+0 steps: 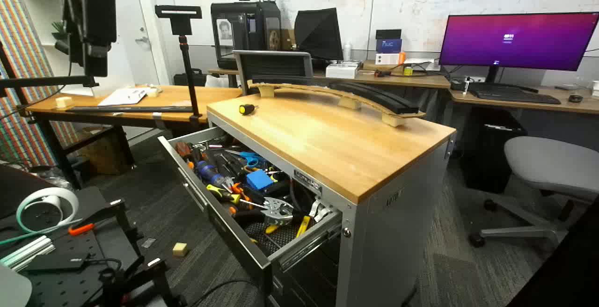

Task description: Place the screwdriver inside the open drawer then close the drawer

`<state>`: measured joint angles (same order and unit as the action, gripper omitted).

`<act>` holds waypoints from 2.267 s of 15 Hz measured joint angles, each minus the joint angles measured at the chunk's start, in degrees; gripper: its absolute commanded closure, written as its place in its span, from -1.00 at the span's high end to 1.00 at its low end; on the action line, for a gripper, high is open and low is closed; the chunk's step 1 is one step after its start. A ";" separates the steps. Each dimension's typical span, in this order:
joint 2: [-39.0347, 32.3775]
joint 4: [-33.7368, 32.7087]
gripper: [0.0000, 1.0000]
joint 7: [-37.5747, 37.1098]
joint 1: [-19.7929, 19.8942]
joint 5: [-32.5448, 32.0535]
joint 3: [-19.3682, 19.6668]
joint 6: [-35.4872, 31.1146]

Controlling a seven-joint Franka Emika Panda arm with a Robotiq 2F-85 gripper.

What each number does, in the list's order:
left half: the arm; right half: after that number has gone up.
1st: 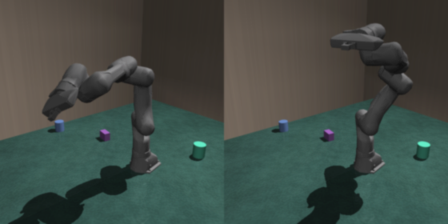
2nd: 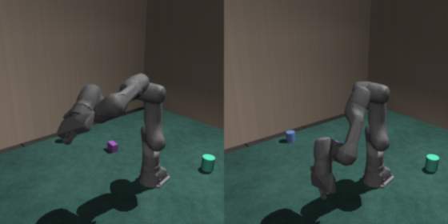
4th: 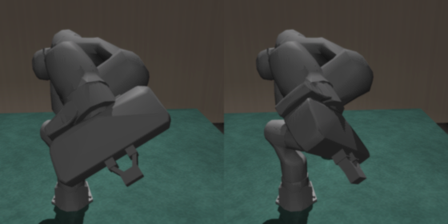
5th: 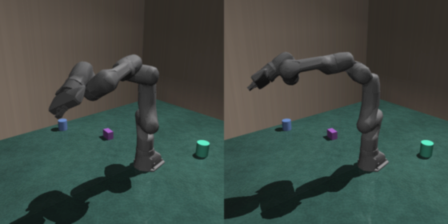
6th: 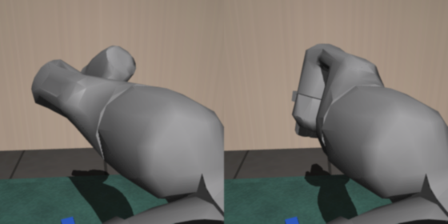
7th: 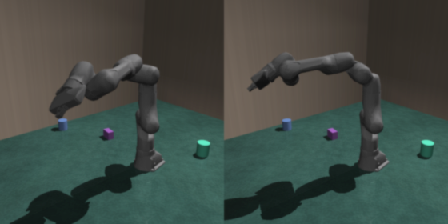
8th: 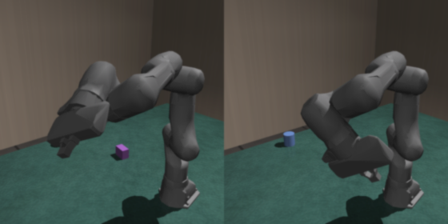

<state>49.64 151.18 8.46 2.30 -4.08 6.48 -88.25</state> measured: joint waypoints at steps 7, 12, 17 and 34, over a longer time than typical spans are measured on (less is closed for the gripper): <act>0.05 -0.22 1.00 0.00 0.00 0.00 0.00 -0.03; -3.56 -0.65 1.00 -0.20 -2.07 1.48 -2.22 -2.78; -18.20 -4.26 1.00 -2.75 -9.23 2.00 -12.66 -13.70; -60.35 -31.82 1.00 -13.42 -12.93 -6.13 -19.65 -35.44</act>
<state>-10.71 119.35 -4.96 -10.64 -10.22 -13.17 -123.68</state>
